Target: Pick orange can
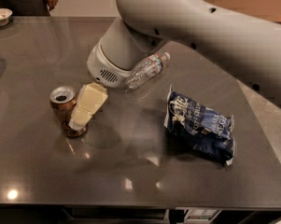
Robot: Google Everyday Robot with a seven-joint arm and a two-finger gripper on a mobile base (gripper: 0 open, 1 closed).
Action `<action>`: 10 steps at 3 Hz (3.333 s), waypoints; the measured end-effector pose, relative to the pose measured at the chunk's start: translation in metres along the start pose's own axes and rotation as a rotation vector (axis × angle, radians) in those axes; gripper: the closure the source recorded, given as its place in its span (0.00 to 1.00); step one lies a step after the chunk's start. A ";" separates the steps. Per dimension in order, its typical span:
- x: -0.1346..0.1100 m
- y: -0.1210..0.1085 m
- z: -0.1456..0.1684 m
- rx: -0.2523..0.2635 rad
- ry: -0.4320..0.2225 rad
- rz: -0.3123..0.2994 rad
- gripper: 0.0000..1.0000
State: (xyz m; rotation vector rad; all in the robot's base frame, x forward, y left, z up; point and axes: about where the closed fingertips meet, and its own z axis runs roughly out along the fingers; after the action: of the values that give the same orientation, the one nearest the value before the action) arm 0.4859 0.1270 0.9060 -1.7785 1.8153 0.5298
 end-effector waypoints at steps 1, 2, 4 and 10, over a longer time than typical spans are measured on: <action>-0.016 0.010 0.011 -0.016 -0.026 -0.035 0.00; -0.026 0.017 0.017 -0.026 -0.041 -0.058 0.00; -0.031 0.019 0.028 -0.052 -0.034 -0.079 0.43; -0.051 -0.002 -0.124 -0.067 -0.111 -0.181 1.00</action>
Offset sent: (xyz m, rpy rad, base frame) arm -0.0152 0.0460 -0.0086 0.0240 -0.0037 0.1013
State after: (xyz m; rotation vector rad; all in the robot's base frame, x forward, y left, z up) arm 0.4745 0.0902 1.0342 -1.8964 1.5603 0.6107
